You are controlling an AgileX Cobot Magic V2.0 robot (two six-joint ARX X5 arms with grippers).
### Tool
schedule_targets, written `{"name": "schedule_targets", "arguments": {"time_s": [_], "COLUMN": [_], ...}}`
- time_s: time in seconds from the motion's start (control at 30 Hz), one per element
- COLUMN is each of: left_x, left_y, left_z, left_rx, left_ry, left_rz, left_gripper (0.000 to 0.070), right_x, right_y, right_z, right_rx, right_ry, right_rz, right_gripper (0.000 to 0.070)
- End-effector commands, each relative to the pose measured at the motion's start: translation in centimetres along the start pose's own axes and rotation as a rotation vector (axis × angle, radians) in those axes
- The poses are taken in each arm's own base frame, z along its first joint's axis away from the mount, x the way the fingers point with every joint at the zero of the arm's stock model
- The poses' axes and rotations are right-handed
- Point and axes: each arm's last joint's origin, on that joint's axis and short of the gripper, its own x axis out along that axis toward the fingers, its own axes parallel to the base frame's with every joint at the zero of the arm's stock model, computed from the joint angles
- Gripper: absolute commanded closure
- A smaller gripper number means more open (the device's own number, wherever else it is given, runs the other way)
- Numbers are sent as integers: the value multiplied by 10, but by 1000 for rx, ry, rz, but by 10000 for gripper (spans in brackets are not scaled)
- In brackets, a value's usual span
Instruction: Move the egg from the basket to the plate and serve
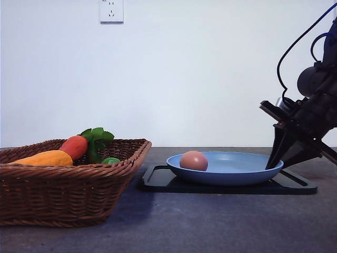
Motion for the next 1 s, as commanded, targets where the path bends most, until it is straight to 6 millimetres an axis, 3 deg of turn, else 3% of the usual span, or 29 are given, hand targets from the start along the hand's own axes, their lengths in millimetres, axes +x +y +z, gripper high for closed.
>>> {"name": "schedule_targets", "arguments": {"time_s": [0.0, 0.17, 0.33, 0.47, 0.6, 0.67, 0.77, 0.87, 0.97], "left_x": [-1, -2, -1, -1, 0, 1, 4, 9, 13], "left_y": [-1, 0, 0, 0, 3, 7, 14, 23, 36], "left_z": [3, 2, 3, 3, 5, 7, 9, 10, 11], "left_rx": [19, 19, 22, 32, 53, 73, 117, 124, 91], "left_ry": [-6, 1, 1, -6, -22, -30, -27, -15, -13], "left_rz": [3, 5, 5, 6, 29, 76, 170, 215, 257], "left_gripper": [307, 307, 308, 315, 418, 516, 688, 700, 700], "right_x": [6, 6, 0, -16, -45, -60, -86, -108, -124], "right_y": [-3, -4, -2, 5, 18, 27, 44, 67, 92], "right_z": [4, 4, 5, 5, 2, -2, -11, -26, -45], "right_rx": [-5, -6, -20, -33, -55, -69, -108, -204, -294], "right_ry": [2, -5, -8, -25, -72, -102, -151, -190, -237], "right_rz": [-40, -64, -61, -62, -58, -54, -53, -63, -158], "right_gripper": [658, 484, 483, 483, 484, 496, 582, 693, 700]}}
